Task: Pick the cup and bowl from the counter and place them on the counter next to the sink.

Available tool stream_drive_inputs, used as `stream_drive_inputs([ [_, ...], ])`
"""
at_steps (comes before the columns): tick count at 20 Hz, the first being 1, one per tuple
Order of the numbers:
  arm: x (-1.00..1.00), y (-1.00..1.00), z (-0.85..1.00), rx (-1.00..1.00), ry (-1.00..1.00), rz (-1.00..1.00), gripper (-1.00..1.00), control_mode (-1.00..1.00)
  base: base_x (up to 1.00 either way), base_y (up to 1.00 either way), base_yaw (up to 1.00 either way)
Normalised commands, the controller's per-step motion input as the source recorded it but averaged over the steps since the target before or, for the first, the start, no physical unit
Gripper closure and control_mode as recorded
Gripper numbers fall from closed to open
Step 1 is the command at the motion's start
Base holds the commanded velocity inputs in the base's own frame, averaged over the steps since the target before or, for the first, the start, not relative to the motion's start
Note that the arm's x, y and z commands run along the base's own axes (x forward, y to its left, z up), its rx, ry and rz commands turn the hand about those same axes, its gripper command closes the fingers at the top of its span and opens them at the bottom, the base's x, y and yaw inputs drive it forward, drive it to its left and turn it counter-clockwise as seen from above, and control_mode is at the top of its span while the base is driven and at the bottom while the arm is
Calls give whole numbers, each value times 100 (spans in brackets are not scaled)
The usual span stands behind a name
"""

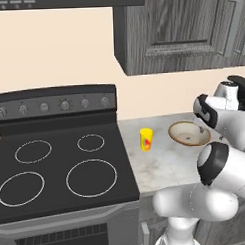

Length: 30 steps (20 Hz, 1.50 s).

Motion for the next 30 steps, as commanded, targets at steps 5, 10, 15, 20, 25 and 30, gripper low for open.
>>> stream_drive_inputs([
  [5, 34, -12, -16, 0, 0, -9, -100, -100, 0, 0, 0],
  [10, 11, -9, -30, 0, 0, -4, -100, -100, 0, 0, 0],
  [15, 1, -10, -34, 0, 0, -2, -100, -100, 0, 0, 0],
  [20, 0, -4, -14, 0, -1, -1, -100, -100, 0, 0, 0],
  [25, 0, 0, 0, 7, -13, -1, -100, -100, 0, 0, 0],
  [30, 0, 0, 0, 9, -13, -2, -100, -100, 0, 0, 0],
])
